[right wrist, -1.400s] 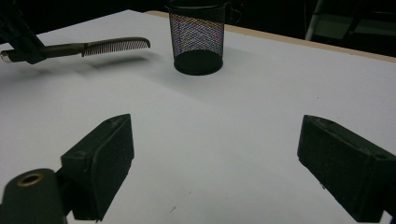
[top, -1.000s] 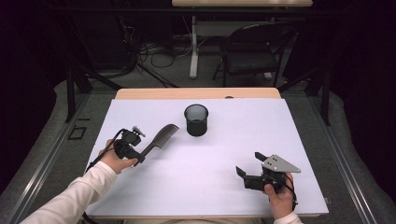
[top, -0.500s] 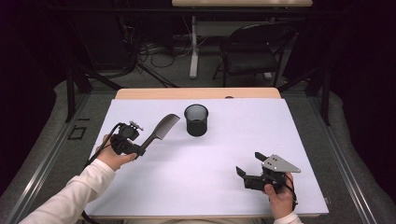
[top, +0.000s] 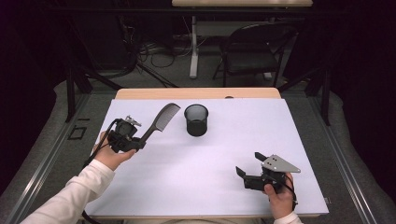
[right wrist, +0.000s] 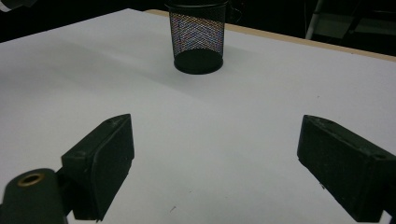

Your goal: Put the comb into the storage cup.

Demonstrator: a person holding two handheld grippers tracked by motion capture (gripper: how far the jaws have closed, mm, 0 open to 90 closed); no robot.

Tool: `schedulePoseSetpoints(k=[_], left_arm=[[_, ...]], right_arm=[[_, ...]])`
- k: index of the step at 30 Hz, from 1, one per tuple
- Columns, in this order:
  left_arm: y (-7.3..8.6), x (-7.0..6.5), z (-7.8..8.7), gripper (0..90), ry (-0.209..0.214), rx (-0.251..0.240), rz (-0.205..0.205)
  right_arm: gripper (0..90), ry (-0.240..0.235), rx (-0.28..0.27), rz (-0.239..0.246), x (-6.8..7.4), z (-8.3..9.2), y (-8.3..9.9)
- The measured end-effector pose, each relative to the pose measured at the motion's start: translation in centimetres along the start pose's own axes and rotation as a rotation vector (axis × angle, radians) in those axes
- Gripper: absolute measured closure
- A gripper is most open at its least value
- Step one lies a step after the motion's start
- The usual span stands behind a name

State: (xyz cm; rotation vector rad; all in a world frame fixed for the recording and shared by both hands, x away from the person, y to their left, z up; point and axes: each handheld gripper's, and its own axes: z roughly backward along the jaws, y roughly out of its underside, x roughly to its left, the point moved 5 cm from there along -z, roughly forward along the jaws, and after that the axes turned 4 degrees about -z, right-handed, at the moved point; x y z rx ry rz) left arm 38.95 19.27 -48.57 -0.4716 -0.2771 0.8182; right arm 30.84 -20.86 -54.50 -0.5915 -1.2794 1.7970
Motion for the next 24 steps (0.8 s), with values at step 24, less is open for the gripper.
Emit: schedulePoseSetpoints(k=[24], left_arm=[[-2.0, -1.0, 0.3, 72.7, 0.037, -0.170, 0.016]], right_arm=[[10.9, -0.005, 0.003, 0.001, 0.1, 0.0, 0.0]])
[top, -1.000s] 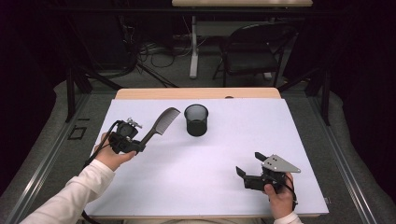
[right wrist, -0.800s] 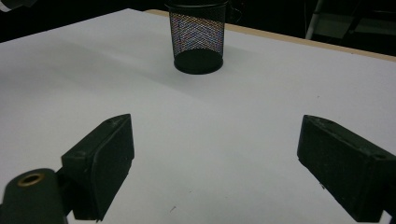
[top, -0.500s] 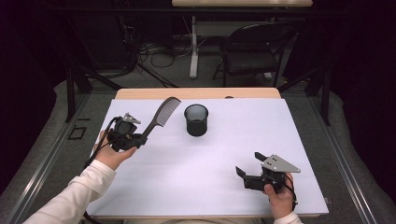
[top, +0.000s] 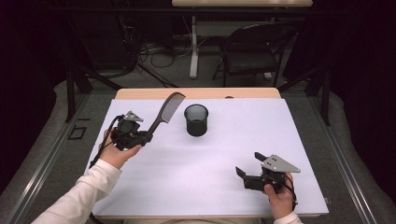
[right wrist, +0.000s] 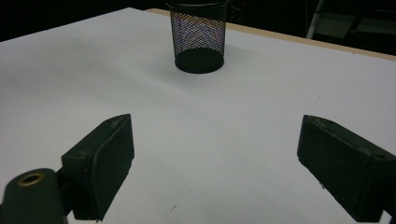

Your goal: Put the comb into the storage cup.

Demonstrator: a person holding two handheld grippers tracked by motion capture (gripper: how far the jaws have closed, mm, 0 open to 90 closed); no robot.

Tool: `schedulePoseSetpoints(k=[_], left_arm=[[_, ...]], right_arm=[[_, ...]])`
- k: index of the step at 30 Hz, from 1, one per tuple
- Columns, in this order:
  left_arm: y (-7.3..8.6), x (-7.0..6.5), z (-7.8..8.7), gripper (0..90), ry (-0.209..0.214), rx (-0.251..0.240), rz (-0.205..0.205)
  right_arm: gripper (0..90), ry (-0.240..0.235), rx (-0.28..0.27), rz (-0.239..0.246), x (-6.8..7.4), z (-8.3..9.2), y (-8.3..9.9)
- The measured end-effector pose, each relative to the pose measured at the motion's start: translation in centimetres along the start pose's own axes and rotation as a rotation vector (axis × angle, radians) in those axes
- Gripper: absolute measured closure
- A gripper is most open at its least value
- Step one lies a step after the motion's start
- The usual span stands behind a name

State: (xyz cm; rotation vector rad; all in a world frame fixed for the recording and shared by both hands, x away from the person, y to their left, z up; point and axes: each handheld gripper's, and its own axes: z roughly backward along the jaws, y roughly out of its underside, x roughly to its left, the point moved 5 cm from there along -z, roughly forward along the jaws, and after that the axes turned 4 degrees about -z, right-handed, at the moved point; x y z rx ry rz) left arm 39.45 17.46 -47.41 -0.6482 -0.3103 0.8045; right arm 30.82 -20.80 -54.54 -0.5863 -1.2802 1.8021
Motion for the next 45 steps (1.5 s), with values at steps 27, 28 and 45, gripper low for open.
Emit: schedulePoseSetpoints(k=[27, 28, 45], left_arm=[[-1.9, -2.0, -0.3, 72.7, 0.041, -0.152, -0.002], [-1.9, -2.1, -0.4, 72.7, 0.042, -0.157, -0.004], [-2.5, -2.9, -1.1, 72.8, 0.057, -0.223, -0.002]], right_arm=[[10.9, 0.012, 0.019, -0.003, -0.1, -0.3, 0.2], [10.9, 0.011, 0.021, -0.006, -0.1, -0.3, 0.2], [8.9, 0.061, 0.037, -0.042, -0.2, -0.4, -0.3]])
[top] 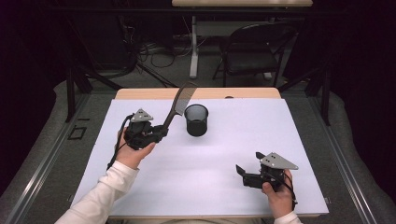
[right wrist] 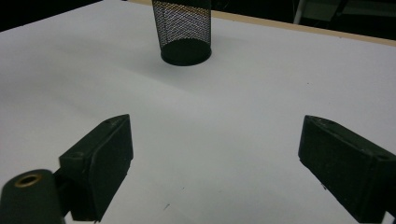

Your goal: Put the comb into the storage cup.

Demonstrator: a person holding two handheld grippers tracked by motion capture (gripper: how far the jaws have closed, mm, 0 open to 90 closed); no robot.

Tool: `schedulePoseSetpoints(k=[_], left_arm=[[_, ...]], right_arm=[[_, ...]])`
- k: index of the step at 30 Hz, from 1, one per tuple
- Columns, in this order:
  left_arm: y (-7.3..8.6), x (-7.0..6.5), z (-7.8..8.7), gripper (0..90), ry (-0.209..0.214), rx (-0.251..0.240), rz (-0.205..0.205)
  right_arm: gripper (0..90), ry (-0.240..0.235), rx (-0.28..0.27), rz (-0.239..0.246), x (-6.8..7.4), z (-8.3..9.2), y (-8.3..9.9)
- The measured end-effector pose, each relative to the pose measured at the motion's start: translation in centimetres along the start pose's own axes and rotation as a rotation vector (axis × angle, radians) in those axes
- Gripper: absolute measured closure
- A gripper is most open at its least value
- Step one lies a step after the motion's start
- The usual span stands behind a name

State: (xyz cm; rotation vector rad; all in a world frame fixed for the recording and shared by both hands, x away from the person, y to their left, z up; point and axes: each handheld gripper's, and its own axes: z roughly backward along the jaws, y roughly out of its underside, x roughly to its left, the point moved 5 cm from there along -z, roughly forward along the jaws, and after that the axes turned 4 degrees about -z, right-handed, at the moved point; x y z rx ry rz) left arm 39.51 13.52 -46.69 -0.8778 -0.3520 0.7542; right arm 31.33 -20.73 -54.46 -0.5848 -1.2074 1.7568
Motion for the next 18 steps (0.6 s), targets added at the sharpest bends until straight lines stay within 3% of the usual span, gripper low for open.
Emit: schedulePoseSetpoints(k=[9, 18], left_arm=[[-0.3, -0.3, -0.2, 72.7, 0.020, -0.027, 0.005], [-0.5, -0.7, -0.2, 72.7, 0.024, -0.041, -0.005]], right_arm=[[1.7, -0.034, 0.049, -0.010, 0.7, -0.6, -0.2], [0.0, -0.005, 0.104, -0.014, 1.2, -1.7, -0.8]])
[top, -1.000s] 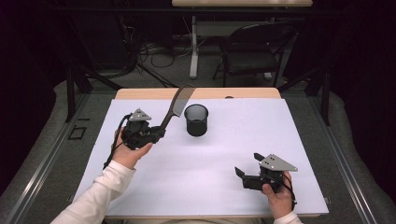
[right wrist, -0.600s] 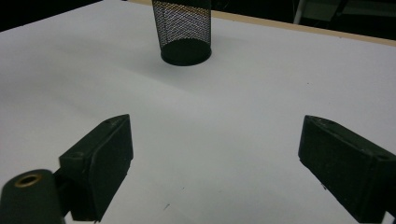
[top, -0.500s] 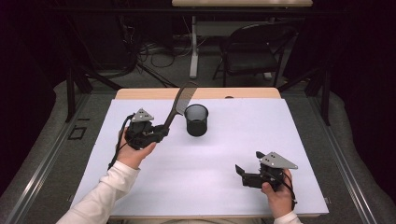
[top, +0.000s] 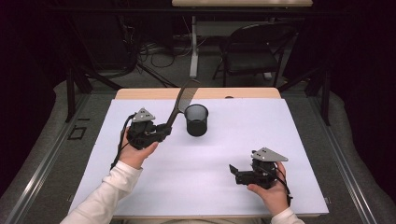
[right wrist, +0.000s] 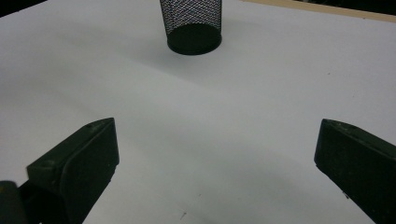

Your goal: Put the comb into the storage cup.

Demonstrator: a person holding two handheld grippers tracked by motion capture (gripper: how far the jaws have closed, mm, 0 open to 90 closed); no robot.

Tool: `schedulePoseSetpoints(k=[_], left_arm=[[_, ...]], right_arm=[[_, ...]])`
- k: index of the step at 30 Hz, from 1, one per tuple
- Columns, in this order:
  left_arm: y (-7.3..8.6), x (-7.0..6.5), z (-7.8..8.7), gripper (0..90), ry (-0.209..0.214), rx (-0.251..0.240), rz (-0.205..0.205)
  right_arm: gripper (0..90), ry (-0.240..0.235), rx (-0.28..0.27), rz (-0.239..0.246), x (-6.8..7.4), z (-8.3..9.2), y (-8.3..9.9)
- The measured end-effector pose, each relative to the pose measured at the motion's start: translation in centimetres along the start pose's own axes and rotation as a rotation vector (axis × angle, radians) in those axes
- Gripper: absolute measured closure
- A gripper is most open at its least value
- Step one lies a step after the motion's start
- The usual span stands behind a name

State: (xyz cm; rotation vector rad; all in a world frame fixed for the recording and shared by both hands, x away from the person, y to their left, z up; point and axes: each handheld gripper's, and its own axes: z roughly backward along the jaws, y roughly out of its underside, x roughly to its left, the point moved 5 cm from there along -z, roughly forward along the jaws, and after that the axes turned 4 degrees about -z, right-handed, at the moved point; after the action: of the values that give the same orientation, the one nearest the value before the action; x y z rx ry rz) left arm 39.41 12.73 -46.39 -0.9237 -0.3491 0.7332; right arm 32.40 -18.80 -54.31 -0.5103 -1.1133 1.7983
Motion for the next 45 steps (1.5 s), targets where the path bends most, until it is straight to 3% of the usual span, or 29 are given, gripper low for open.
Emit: schedulePoseSetpoints(k=[19, 26, 45], left_arm=[[-0.3, -0.5, -0.1, 72.7, 0.010, -0.030, -0.001], [-0.3, -0.5, -0.2, 72.7, 0.012, -0.031, -0.002], [-0.4, -0.6, -0.1, 72.7, 0.019, -0.044, -0.004]], right_arm=[[0.0, -0.030, 0.032, 0.012, 0.7, -0.9, -2.7], [1.2, -0.058, 0.024, -0.008, 0.9, -1.3, -4.0], [10.2, -0.115, 0.038, -0.014, 1.6, -2.4, -6.3]])
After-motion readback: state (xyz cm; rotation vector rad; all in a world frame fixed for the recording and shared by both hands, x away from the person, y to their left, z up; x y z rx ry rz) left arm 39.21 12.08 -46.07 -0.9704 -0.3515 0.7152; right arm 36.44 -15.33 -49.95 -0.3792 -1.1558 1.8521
